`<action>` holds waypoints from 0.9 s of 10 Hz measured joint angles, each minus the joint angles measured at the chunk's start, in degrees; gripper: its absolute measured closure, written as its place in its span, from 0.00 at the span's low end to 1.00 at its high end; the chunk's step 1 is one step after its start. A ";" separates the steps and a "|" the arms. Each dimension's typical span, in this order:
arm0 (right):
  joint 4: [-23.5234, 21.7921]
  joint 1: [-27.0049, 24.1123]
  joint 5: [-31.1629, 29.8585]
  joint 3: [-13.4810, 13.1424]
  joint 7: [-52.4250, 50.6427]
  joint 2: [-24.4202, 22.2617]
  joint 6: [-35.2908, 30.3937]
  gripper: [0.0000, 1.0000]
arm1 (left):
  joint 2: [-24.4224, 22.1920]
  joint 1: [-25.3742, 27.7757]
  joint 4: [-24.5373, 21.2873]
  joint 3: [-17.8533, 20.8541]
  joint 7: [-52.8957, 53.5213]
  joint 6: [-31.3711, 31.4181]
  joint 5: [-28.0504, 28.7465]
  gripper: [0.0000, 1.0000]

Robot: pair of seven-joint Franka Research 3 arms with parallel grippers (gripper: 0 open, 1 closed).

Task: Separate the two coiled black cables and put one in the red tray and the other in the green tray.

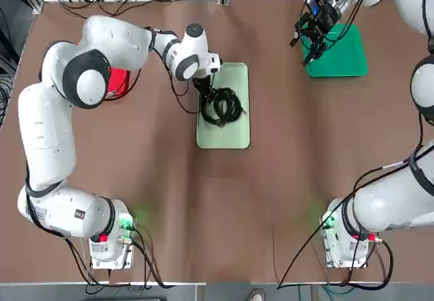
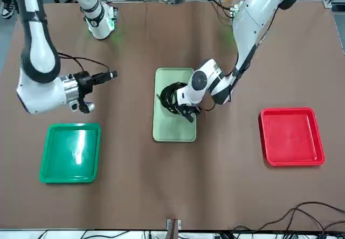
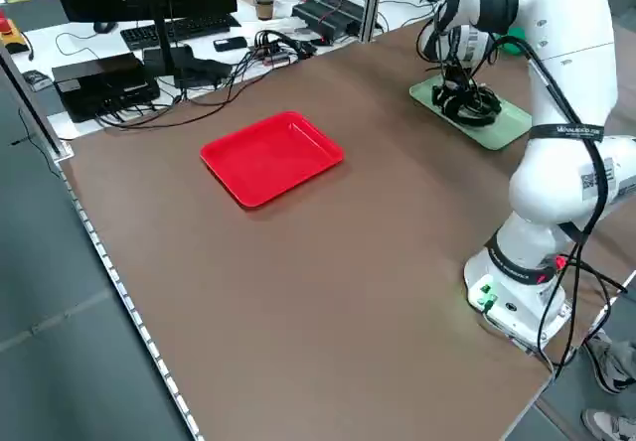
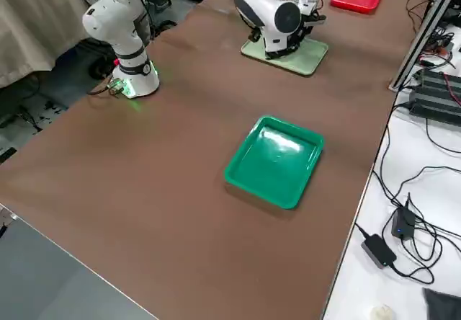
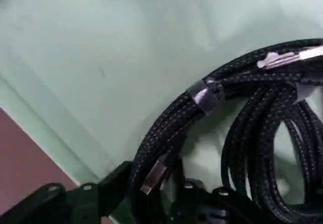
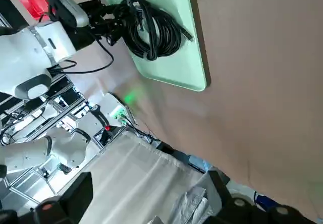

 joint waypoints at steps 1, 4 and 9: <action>-0.15 0.12 0.11 0.00 -0.01 0.00 0.12 0.00 | -0.11 -0.37 -0.10 -0.05 -1.70 -0.03 1.35 0.71; -0.55 0.43 5.01 0.01 -2.96 0.01 2.36 0.00 | -0.28 -0.36 -0.21 -0.09 -2.13 0.01 1.76 0.73; -2.18 2.17 12.86 0.03 -11.38 2.74 5.95 0.00 | -4.17 1.83 -0.07 -0.63 -0.20 0.13 2.14 0.77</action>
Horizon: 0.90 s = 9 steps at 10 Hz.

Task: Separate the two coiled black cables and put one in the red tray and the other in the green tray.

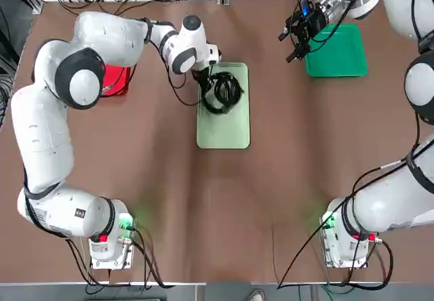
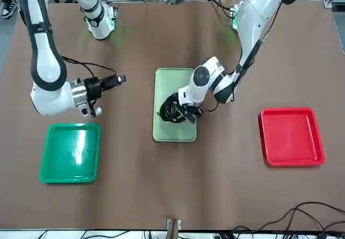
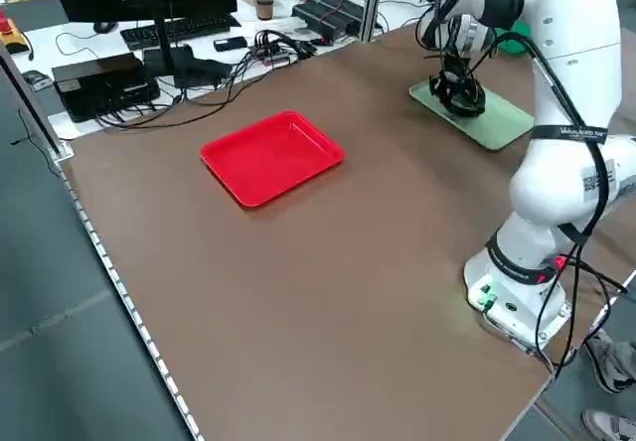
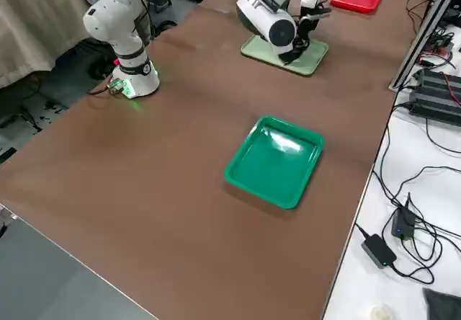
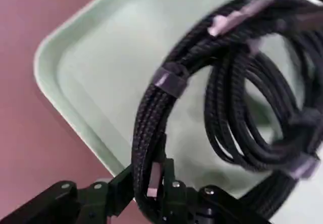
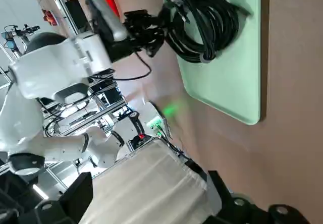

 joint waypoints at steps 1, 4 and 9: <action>0.00 0.40 0.59 0.00 -0.13 0.36 0.38 0.00 | -1.25 0.71 -0.02 -1.20 0.04 -0.13 0.00 0.77; -0.03 0.99 1.98 0.01 -0.16 0.94 0.56 0.00 | -3.20 6.82 0.04 -8.25 1.69 -3.30 0.00 0.77; -0.15 1.06 2.14 0.01 -0.16 1.01 0.56 0.00 | -10.29 7.62 4.01 -8.96 11.79 -14.09 -14.05 0.77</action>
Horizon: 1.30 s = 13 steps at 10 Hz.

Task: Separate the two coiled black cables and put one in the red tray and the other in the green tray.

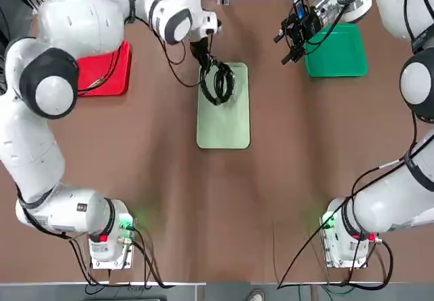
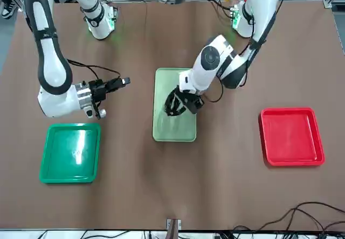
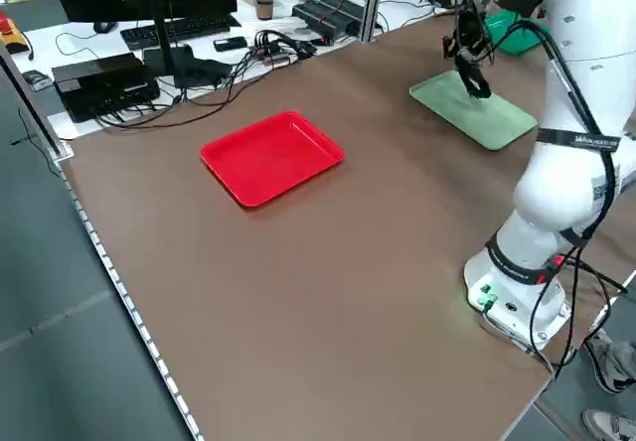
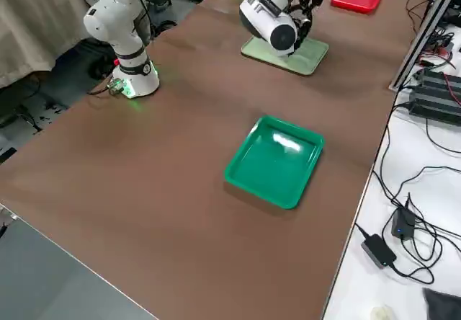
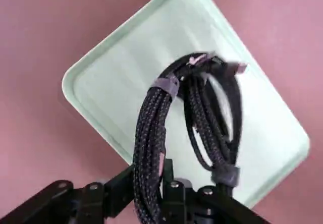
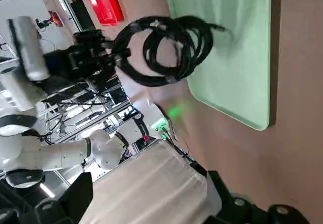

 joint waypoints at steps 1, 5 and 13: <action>-0.04 0.00 0.01 0.00 0.00 0.01 0.00 0.00 | -0.99 0.10 2.21 0.02 1.34 -3.44 -2.43 0.77; -0.26 0.70 3.81 0.06 -1.94 0.17 -0.04 0.00 | -3.14 0.86 10.36 0.09 5.35 -15.61 -10.74 0.78; -0.31 5.70 20.23 -0.41 -30.16 12.45 -10.02 0.00 | -4.61 0.69 23.41 0.10 3.30 -27.25 -18.61 0.78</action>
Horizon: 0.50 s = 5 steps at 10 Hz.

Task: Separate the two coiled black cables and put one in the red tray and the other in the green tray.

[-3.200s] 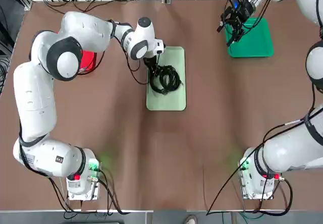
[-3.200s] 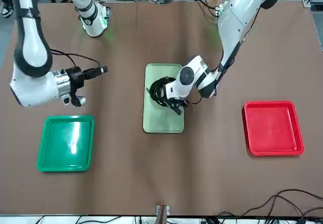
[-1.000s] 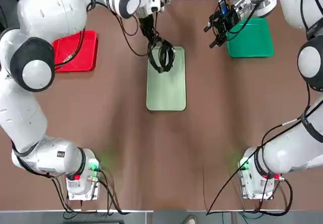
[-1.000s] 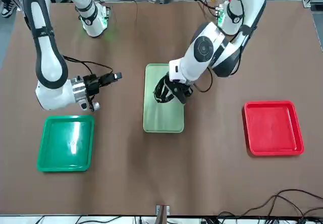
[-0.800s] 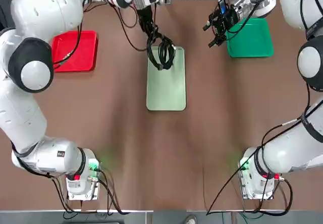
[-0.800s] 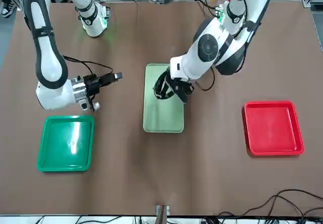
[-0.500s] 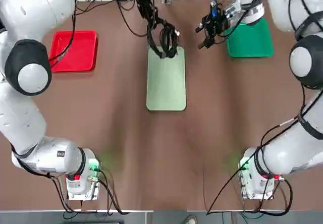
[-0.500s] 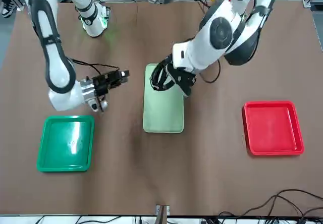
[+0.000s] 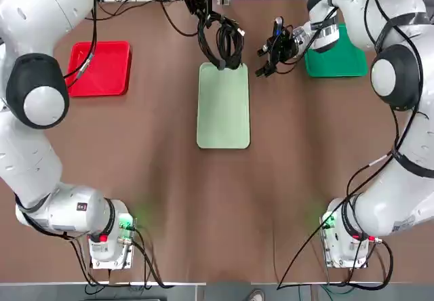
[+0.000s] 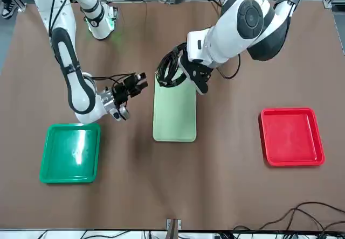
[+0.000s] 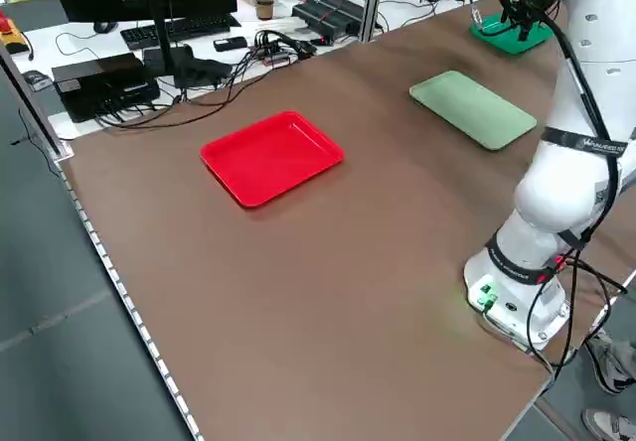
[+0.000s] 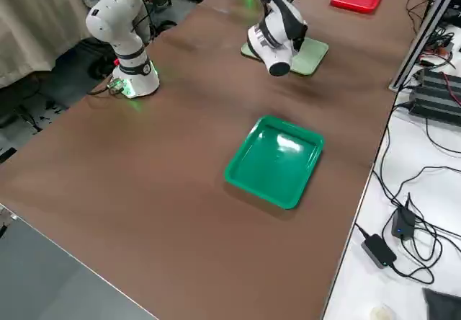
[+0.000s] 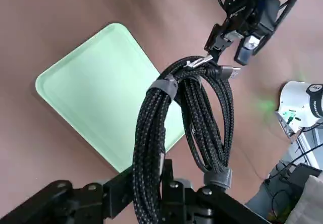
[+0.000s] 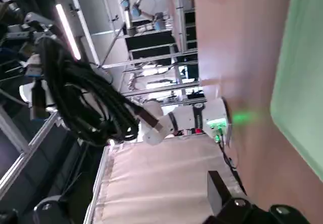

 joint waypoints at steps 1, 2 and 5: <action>0.11 -0.17 1.25 -0.06 -0.08 0.02 -1.34 0.00 | 0.00 -0.23 0.00 -0.01 -0.46 0.00 -0.01 0.78; 0.27 -0.07 3.69 -0.02 -0.11 0.03 -2.76 0.00 | 0.01 -0.44 0.00 -0.01 -0.87 0.00 -0.01 0.78; 0.51 2.21 8.61 0.30 -2.65 0.27 -3.93 0.00 | 0.01 -0.62 0.03 -0.07 -2.13 1.27 -0.34 0.78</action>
